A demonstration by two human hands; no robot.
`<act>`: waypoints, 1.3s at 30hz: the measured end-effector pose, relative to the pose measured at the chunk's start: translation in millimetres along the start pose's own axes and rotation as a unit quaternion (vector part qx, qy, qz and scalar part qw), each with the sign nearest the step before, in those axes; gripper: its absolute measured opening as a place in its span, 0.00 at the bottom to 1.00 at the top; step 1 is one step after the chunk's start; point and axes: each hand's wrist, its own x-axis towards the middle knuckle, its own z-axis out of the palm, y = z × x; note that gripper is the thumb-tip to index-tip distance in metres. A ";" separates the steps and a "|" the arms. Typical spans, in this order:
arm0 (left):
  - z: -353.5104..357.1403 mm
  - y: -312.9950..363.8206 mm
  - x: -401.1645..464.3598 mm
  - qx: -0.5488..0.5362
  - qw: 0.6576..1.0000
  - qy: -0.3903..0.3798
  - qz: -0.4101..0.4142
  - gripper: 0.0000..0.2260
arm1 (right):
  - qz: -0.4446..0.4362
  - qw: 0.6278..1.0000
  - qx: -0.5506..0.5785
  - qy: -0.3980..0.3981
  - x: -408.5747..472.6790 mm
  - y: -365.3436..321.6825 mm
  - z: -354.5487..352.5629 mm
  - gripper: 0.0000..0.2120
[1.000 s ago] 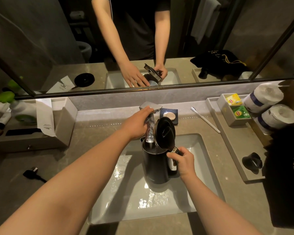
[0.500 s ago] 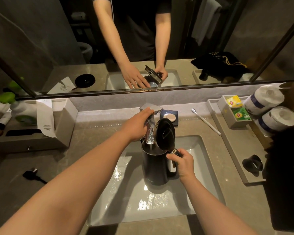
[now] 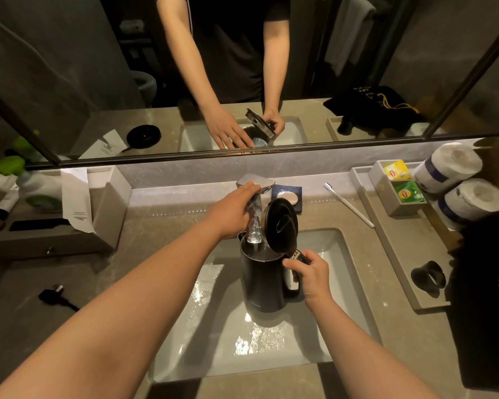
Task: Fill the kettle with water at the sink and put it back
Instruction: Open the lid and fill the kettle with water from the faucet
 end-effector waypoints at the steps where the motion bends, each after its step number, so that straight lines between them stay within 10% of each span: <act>1: 0.5 -0.4 0.0 0.001 1.000 0.001 -0.001 0.31 | 0.000 1.000 0.001 0.000 0.3 0.3 0.0 0.13; 39: -2.0 5.5 -2.5 -0.004 1.000 -0.002 -0.007 0.29 | 0.000 1.000 0.013 -0.002 -1.1 1.9 -1.6 0.17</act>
